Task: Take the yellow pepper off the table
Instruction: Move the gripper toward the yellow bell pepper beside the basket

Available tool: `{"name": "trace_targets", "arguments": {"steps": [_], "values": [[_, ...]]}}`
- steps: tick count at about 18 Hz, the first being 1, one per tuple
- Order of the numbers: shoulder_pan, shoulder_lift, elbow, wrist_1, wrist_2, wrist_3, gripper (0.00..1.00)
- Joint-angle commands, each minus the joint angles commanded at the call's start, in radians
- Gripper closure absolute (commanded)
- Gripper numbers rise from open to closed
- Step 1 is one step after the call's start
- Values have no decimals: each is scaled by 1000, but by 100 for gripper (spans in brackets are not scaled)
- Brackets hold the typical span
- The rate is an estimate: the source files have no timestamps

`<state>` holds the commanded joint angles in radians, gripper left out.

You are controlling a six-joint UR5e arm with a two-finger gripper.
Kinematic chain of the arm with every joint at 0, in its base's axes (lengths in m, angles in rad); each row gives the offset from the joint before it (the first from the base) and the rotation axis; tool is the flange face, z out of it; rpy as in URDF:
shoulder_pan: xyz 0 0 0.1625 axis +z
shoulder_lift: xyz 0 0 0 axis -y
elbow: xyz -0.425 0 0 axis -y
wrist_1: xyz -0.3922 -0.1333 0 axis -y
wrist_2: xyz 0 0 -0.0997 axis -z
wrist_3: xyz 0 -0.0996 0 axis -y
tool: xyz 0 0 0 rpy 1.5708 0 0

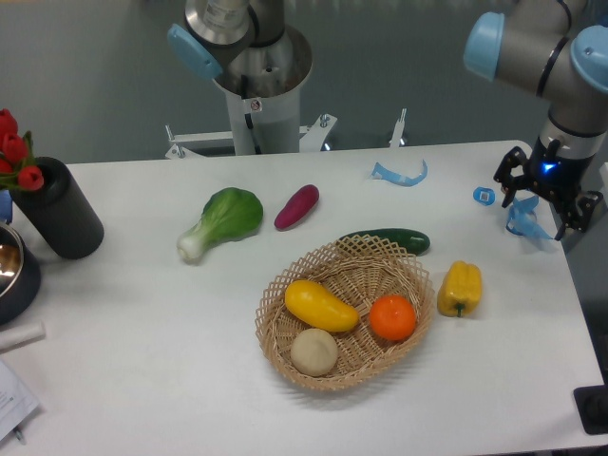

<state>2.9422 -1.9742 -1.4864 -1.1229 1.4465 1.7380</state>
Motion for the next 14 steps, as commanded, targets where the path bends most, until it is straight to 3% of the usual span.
{"name": "trace_targets", "arguments": {"steps": [5,7,9,14], "values": [[-3,-2,-20,2,-6,-11,0],[-6,0,-55,52,-8,-38,0],[-14,0,-103,122,-5,-128,0],[-64,0,-169,136,8,-308,0]]}}
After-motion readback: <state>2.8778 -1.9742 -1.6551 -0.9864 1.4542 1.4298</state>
